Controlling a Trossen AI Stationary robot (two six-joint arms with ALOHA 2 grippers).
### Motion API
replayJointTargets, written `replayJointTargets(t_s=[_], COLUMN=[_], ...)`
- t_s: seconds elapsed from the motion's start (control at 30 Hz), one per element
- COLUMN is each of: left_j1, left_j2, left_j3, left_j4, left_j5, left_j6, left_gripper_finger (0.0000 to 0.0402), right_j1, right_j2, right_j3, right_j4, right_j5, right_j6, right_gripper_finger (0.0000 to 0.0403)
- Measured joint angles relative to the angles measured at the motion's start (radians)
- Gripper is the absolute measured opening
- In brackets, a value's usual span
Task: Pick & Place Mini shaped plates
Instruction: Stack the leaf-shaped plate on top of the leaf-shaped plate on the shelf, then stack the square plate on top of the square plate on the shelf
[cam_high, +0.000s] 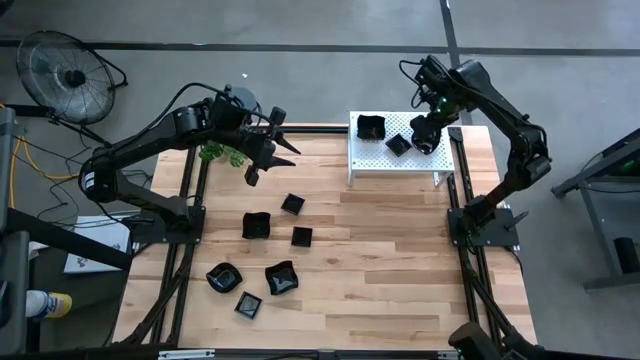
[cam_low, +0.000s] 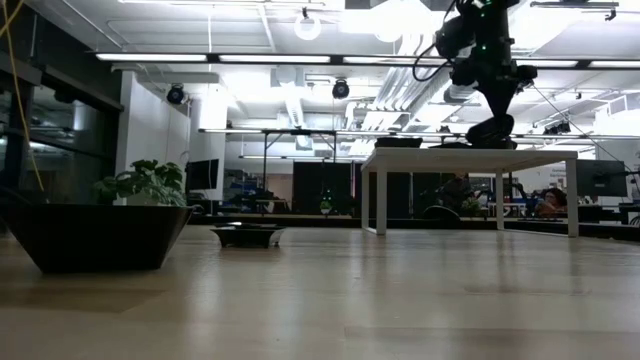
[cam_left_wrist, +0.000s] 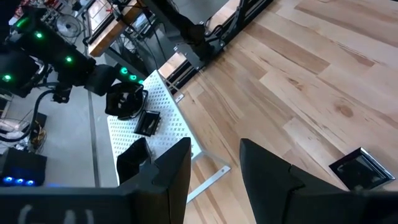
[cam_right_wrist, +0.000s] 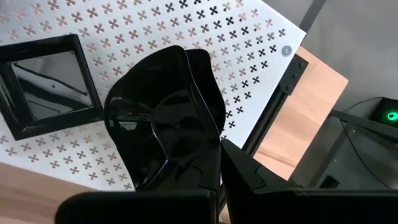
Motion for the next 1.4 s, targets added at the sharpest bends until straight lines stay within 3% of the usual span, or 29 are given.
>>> replayJointTargets(t_s=[0.93, 1.4], left_j1=[0.0, 0.0], left_j2=[0.0, 0.0], left_j3=[0.0, 0.0], left_j4=[-0.015, -0.015], left_j5=[-0.006, -0.006], left_j6=[0.003, 0.003], left_gripper_finger=[0.0133, 0.0133], right_j1=[0.0, 0.0], right_j2=[-0.001, -0.002], right_j3=[0.0, 0.0], right_j4=[-0.008, -0.008], right_j5=[-0.034, -0.031], right_j6=[0.026, 0.034], right_gripper_finger=[0.0001, 0.0036])
